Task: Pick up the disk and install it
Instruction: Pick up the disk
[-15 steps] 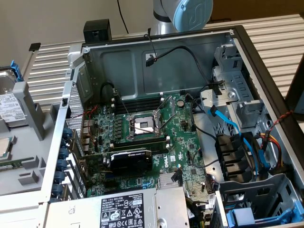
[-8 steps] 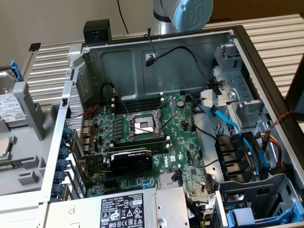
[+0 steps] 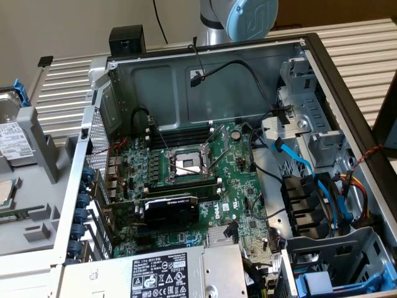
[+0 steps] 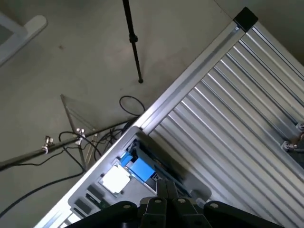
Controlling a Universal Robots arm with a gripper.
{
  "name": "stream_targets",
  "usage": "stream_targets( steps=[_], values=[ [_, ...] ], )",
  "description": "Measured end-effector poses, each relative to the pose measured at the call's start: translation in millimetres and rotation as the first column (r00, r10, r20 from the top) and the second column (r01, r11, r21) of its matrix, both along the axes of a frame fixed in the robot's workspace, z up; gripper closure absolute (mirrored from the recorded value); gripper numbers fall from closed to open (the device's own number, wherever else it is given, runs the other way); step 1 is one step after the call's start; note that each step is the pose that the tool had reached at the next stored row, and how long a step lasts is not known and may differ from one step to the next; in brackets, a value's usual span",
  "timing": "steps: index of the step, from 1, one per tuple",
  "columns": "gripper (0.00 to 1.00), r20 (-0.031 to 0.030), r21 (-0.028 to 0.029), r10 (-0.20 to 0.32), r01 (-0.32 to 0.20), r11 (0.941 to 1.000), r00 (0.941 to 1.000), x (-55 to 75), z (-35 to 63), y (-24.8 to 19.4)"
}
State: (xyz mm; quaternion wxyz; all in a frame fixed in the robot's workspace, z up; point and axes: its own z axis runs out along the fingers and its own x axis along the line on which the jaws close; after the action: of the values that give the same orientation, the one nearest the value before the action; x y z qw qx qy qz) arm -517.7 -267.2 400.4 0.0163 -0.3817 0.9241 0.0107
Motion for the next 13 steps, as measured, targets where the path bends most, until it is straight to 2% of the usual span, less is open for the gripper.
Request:
stream_targets(
  steps=[4,7,11,13],
  values=[
    [0.89,0.0000,0.0000,0.072,-0.072,0.9974,0.9974,0.0,0.0,0.0],
    [0.89,0.0000,0.0000,0.127,-0.127,0.9919,0.9919,0.0,0.0,0.0],
    [0.89,0.0000,0.0000,0.198,-0.198,0.9802,0.9802,0.0,0.0,0.0],
    [0.89,0.0000,0.0000,0.234,-0.234,0.9722,0.9722,0.0,-0.1,0.0]
  ],
)
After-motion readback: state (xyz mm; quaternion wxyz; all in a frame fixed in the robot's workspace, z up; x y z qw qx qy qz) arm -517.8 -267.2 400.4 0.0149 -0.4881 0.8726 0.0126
